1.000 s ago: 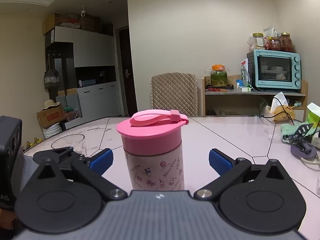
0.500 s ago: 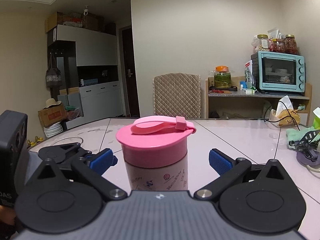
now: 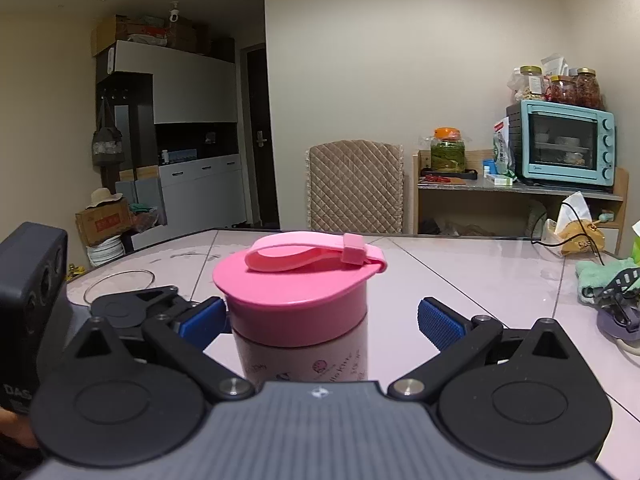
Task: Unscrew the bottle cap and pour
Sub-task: 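Close right gripper on the pink lid while left gripper closes on the bottle body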
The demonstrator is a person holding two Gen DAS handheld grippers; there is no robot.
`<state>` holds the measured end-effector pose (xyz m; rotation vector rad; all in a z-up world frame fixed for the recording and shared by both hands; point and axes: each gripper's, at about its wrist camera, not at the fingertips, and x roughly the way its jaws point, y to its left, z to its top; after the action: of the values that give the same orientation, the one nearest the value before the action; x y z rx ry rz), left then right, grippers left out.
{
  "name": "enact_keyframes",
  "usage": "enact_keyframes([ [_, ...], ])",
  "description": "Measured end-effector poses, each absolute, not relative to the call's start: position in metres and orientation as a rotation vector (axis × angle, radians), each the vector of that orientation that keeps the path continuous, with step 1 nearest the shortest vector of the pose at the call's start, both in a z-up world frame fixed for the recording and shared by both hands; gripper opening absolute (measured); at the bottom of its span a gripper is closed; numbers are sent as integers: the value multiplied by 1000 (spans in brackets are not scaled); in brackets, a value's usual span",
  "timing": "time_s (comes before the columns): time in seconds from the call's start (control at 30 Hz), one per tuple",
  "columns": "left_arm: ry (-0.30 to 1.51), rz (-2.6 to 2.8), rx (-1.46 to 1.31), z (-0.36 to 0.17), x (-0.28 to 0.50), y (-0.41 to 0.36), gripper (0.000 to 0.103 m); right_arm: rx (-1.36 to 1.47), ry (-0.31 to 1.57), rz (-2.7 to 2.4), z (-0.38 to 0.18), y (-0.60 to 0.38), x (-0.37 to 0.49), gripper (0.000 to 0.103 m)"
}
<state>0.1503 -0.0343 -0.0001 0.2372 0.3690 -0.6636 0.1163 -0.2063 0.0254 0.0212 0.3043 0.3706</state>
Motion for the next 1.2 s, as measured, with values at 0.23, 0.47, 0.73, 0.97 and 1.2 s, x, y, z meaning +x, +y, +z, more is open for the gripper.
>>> enact_keyframes([
  [0.23,352,-692,240,0,156,-36,103,25,308,354,25,-197,123,103],
  [0.47,331,-736,250,0,162,-36,103,-5,300,346,28,-186,125,103],
  [0.73,313,-770,222,-2,168,-34,103,-18,300,325,29,-182,129,103],
  [0.97,313,-793,214,-3,170,-37,99,-33,306,324,30,-179,129,103],
  [1.2,308,-795,213,-5,168,-38,95,-21,307,322,30,-180,131,103],
])
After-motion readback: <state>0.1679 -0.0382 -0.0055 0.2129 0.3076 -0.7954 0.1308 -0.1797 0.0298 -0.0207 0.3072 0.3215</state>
